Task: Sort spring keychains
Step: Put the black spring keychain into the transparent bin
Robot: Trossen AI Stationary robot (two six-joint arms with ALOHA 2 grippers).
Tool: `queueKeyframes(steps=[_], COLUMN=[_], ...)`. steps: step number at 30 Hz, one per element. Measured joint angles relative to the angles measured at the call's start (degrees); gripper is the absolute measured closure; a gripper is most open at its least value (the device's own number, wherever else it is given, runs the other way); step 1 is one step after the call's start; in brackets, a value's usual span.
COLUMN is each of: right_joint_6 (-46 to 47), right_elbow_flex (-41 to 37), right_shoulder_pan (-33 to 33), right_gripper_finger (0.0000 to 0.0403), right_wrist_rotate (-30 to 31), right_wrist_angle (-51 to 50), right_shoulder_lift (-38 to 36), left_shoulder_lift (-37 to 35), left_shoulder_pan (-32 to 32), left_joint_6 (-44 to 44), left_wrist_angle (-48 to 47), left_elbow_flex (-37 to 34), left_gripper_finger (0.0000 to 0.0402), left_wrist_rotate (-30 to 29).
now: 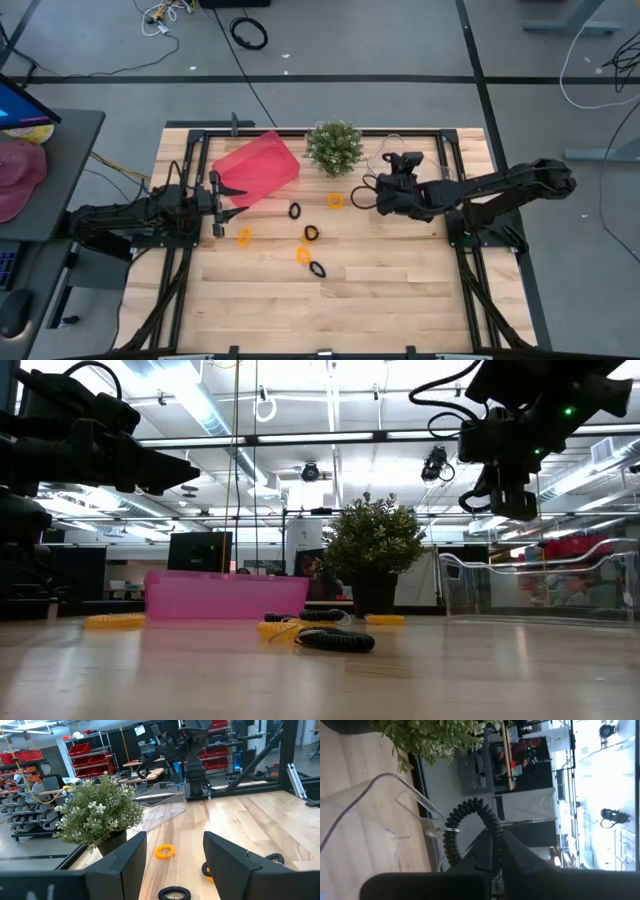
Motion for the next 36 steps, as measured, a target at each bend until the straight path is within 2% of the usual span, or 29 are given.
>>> queueKeyframes(steps=[10, 17, 30, 36], right_joint_6=[10.6, 12.3, 13.2, 13.1], right_elbow_flex=[0.0, 0.0, 0.0, 0.0], right_shoulder_pan=[-1.2, -1.2, -1.2, -1.2], right_gripper_finger=[0.0392, 0.0385, 0.03, 0.0276], right_wrist_rotate=[-0.3, -0.2, 0.4, 0.4], right_wrist_angle=[-9.3, -11.3, -11.1, -11.0], right_shoulder_lift=[0.0, 0.0, 0.0, 0.0], left_shoulder_lift=[0.0, 0.0, 0.0, 0.0], left_shoulder_pan=[0.0, 0.0, 0.0, 0.0], left_joint_6=[0.0, 0.0, 0.0, 0.0], left_wrist_angle=[0.0, 0.0, 0.0, 0.0], left_elbow_flex=[0.0, 0.0, 0.0, 0.0], left_gripper_finger=[0.0202, 0.0202, 0.0202, 0.0202], left_wrist_rotate=[0.0, 0.0, 0.0, 0.0])
